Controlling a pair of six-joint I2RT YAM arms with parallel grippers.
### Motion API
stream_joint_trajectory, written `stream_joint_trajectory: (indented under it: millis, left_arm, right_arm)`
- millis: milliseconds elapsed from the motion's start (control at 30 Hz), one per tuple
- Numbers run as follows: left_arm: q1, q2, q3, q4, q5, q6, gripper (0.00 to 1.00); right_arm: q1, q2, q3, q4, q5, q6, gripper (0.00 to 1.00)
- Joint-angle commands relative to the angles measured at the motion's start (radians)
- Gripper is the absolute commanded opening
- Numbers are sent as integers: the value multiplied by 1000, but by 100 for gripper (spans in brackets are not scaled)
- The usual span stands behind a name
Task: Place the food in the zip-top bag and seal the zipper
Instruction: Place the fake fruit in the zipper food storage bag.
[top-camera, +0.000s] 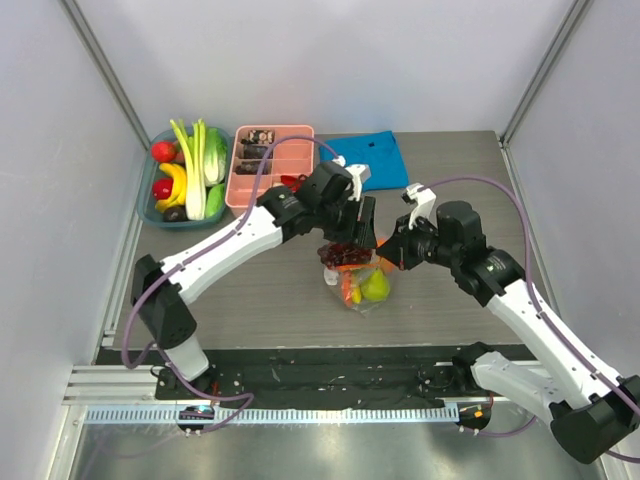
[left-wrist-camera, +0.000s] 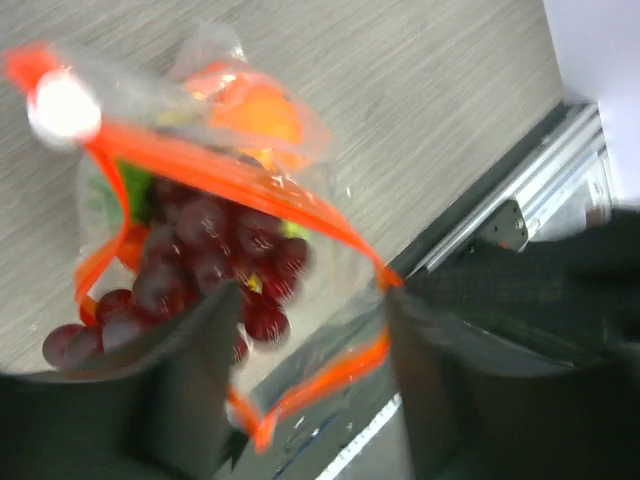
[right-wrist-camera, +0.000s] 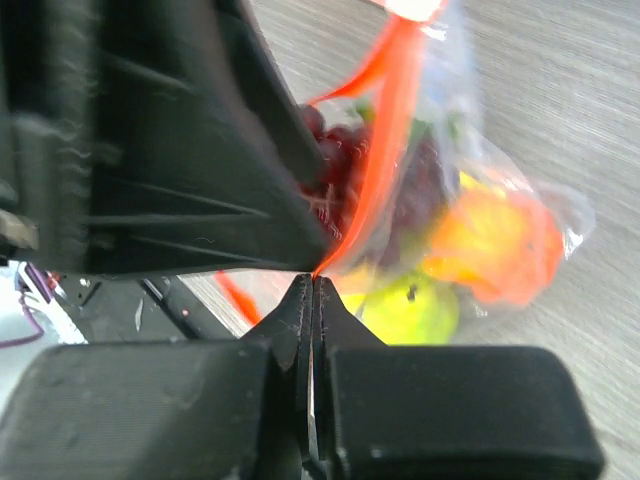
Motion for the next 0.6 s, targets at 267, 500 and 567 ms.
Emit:
stream_joint_trajectory:
  millis: [267, 500, 567]
  left_arm:
    - [283, -433, -393, 132, 408, 490, 92]
    - [236, -546, -675, 259, 407, 806, 84]
    - [218, -551, -724, 350, 350, 805, 81]
  right_arm:
    - [-3, -64, -43, 16, 18, -41, 1]
    - [-2, -46, -33, 30, 0, -24, 1]
    - [-2, -35, -28, 32, -2, -22, 1]
